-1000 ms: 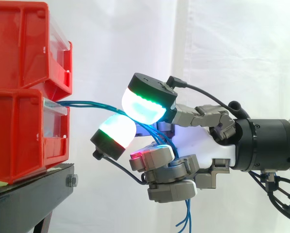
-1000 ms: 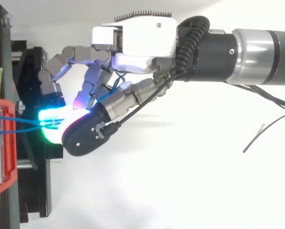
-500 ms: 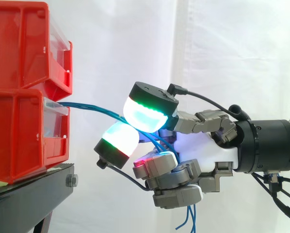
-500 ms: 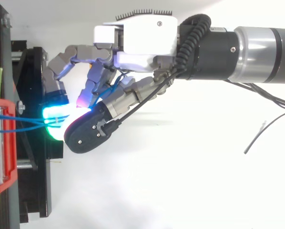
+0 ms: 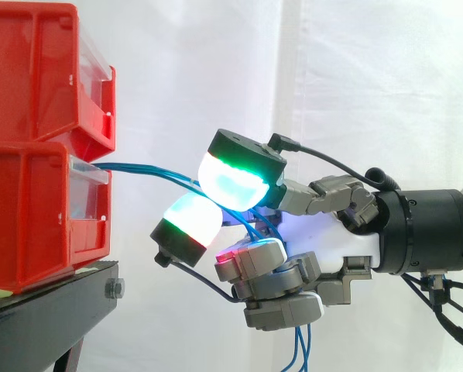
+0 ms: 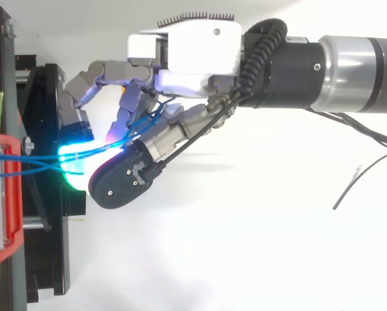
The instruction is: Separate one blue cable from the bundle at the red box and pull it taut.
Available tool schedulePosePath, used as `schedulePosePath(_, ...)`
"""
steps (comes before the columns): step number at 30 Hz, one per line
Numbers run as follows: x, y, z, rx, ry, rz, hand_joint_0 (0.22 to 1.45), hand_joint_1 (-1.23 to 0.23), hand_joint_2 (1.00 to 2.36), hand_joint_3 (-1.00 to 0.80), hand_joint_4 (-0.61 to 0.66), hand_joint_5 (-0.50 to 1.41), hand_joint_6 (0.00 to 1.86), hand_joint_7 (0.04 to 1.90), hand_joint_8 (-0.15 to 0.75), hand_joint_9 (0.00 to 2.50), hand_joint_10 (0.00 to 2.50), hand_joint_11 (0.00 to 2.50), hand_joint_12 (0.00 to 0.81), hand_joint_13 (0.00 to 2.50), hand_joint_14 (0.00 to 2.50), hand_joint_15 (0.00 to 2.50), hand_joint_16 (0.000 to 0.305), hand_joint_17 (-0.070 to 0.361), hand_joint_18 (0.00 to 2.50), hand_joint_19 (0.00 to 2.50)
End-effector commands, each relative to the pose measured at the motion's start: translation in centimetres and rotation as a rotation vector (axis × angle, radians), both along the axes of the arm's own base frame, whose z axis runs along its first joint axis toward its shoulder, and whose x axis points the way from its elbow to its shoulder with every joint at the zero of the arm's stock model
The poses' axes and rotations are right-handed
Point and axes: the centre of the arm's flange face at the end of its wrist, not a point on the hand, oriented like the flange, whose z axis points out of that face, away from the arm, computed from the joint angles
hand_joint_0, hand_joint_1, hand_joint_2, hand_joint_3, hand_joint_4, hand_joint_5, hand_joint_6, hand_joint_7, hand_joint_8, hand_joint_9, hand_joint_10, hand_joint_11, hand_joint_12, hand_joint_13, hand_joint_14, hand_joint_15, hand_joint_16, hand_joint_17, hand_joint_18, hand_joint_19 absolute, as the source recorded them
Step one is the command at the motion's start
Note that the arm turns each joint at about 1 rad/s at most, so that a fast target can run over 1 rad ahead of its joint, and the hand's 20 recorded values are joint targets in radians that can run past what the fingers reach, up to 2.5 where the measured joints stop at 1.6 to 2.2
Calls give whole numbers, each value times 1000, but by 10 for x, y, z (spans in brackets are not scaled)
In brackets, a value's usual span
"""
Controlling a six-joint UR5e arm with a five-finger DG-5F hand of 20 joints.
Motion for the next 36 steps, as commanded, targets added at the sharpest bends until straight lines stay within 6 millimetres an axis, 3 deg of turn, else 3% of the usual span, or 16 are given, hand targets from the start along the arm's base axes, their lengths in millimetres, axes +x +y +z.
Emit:
schedulePosePath(1,0,-1,2,0,3,0,862,-914,1000,-500,16,-192,914,1162,297,1205,0,1726,335,873,1763,1526,32,72,1190,1764)
schedulePosePath(9,-2,-2,5,0,40,0,806,-960,1000,-500,57,-188,912,1140,294,1207,0,1754,336,917,1622,1621,32,73,1223,1717)
schedulePosePath(18,-1,-8,12,-17,44,-7,720,-1019,1000,-500,69,-188,912,1138,293,1191,0,1748,337,883,1678,1599,34,76,1208,1735)
schedulePosePath(22,-1,-11,15,-21,45,-10,625,-1019,1000,-500,76,-186,911,1106,295,1191,1,1749,340,869,1698,1586,33,74,1185,1754)
schedulePosePath(29,-1,-13,19,-30,45,-13,496,-878,1000,-500,124,-178,871,1065,324,1207,17,1706,366,858,1832,1439,40,91,1210,1728)
schedulePosePath(30,0,-14,20,-30,45,-14,487,-801,1000,-500,130,-177,867,1057,329,1217,30,1674,375,857,1855,1419,42,94,1217,1731)
schedulePosePath(36,0,-14,21,-32,42,-14,583,-544,1000,-500,99,-167,847,1078,295,1256,3,1678,341,872,1715,1493,34,75,1177,1770)
